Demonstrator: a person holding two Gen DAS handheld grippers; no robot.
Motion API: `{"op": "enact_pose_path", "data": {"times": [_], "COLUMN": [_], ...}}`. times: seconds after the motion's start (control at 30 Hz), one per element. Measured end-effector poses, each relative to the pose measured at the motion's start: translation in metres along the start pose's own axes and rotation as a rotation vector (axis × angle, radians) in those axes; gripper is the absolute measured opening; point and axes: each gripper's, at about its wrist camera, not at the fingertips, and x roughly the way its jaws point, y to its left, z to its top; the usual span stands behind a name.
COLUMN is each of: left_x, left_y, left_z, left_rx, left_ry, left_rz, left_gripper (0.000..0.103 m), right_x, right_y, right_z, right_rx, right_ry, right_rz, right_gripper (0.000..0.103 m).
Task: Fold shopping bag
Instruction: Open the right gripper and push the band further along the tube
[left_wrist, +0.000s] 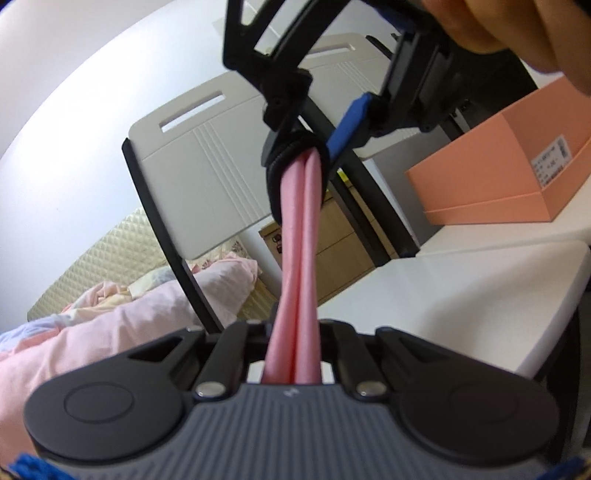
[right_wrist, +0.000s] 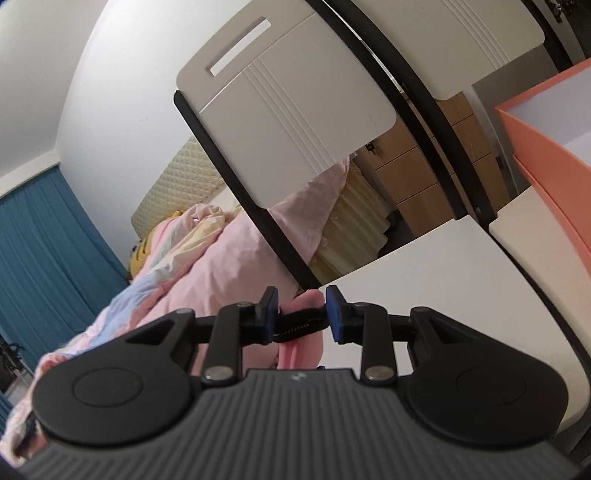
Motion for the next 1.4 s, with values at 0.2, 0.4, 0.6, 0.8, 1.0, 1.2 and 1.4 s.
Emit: {"op": "enact_pose_path", "data": {"times": [0.2,0.4,0.6,0.8,1.0,1.2,1.4], "left_x": [0.001,0.004,0.004,0.002,-0.002,-0.002,0.001], "left_y": [0.003,0.005,0.018,0.023,0.022,0.024,0.026], "left_z": [-0.001,-0.001,0.0,0.0,0.001,0.002,0.002], "left_rx": [-0.02,-0.041,-0.139,-0.165,-0.152,-0.159,-0.173], "left_ry": [0.023,0.032,0.033,0.017,-0.005,-0.007,0.021], "left_rz": [0.0,-0.003,-0.041,-0.023,-0.007,0.017,-0.005], "left_gripper": [0.008,0.007,0.008,0.008,0.008,0.007,0.007], "right_x": [0.006,0.011,0.01,-0.004,-0.008,-0.006,-0.003], "right_y": [0.003,0.006,0.014,0.043,0.066,0.06,0.05], "right_z": [-0.011,-0.019,-0.021,-0.023,-0.034,-0.03,-0.027], "right_rx": [-0.011,-0.029,-0.091,-0.308,-0.514,-0.423,-0.33], "right_ry": [0.015,0.049,0.031,-0.076,-0.101,-0.073,-0.011], "right_rz": [-0.033,-0.041,-0.038,-0.033,-0.07,-0.066,-0.039], "right_gripper": [0.031,0.031,0.034,0.038,0.035,0.029,0.028]}}
